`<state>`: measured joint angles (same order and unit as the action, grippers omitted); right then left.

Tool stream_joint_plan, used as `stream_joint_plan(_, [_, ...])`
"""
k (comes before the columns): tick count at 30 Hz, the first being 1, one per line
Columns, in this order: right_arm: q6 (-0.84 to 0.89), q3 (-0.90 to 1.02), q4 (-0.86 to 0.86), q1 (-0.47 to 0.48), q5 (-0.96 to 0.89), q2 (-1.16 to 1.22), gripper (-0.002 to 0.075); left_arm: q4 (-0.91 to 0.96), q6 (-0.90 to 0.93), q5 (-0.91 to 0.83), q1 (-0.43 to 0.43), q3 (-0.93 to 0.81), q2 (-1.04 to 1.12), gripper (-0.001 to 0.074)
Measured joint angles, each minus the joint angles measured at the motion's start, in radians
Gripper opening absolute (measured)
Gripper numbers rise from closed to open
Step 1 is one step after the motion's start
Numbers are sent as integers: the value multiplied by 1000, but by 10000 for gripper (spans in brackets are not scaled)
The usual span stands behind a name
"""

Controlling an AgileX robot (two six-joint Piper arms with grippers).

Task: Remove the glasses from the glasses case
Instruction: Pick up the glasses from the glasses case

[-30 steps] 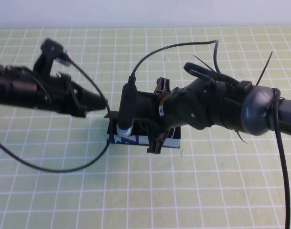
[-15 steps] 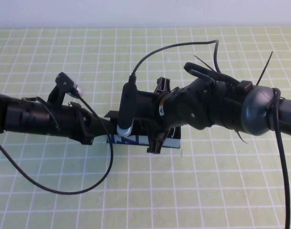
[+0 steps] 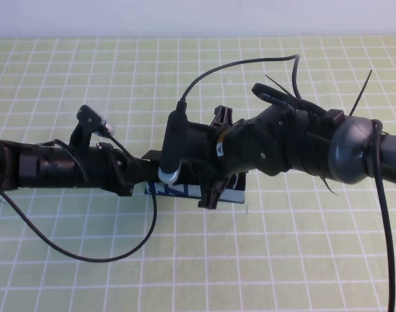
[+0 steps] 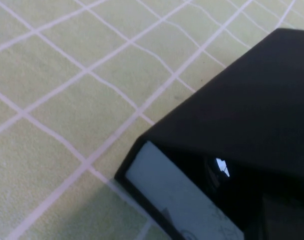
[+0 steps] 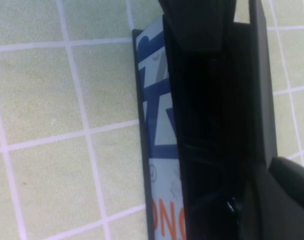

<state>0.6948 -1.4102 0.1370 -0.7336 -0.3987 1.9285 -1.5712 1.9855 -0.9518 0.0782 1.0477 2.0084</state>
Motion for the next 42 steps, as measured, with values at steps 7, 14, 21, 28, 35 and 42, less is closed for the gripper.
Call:
stream_joint_plan(7, [-36,0,-25,0,-4,-8,17,-12,6,3,0,0,4,-4])
stream_joint_plan(14, [-245,2,-79,0,-85,-113,166,-16,-5,3,0,0,6,-4])
stream_joint_plan(21, [-415,2,-264,0,-340,-177,29,-16,-11,3,0,0,6,-4])
stream_joint_plan(28, [-532,2,-250,0,-396,-95,-13,-16,-15,3,0,0,6,-4])
stream_joint_plan(35, [-716,2,-71,5,-280,-49,-16,-16,-15,3,0,0,6,-4])
stream_joint_plan(42, [-760,2,-48,61,-160,-49,-16,-16,-15,3,0,0,6,-4])
